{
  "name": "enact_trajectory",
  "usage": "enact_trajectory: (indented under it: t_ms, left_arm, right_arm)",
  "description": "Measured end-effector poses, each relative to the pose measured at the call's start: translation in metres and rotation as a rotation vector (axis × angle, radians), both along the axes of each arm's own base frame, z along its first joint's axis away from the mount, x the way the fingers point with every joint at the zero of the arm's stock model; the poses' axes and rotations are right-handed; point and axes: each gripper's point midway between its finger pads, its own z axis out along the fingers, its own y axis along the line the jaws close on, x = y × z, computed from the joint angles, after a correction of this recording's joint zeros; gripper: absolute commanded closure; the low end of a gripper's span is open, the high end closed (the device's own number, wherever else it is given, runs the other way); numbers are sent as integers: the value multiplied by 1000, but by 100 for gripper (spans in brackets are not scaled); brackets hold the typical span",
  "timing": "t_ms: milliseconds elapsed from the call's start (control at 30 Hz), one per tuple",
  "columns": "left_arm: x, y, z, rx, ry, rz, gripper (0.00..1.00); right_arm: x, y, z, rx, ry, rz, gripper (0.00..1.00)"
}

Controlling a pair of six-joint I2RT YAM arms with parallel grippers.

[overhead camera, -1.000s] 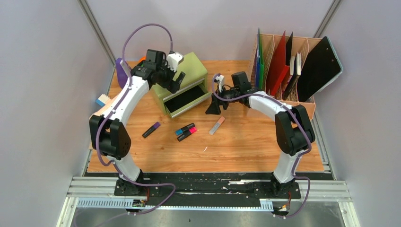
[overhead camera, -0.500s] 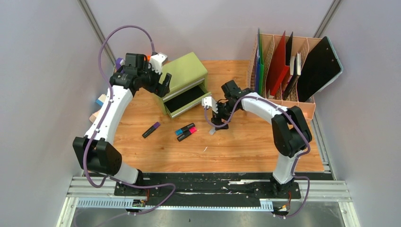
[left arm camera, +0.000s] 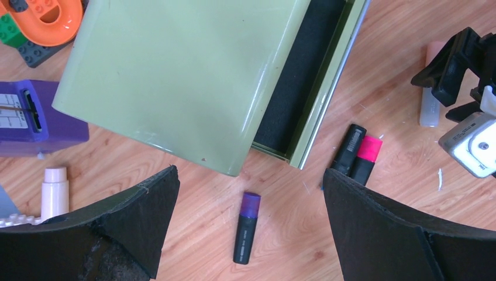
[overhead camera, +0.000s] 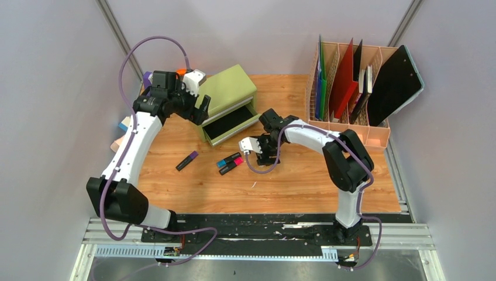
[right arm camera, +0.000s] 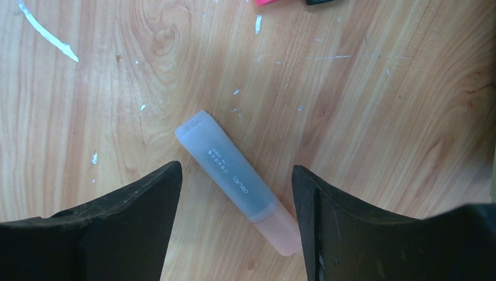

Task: Organize the desk
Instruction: Pick up the stationery from the center of the board.

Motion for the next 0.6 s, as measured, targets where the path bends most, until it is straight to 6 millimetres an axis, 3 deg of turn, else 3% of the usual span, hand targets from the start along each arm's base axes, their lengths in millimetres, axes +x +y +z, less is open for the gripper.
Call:
enact_trajectory:
  t_ms: [100,433,600]
  left_arm:
    - [0,0,3,-1,-13,0,0]
    - [0,1,0,2,-13,0,0]
    - [0,4,0,2,-14,8,0]
  right_arm:
    - [2,-2,-2,-20,-26,20,41]
    - [2,-2,-12,-60,-54,57,88]
    - [5,-1,-9,-78,-78,64,98]
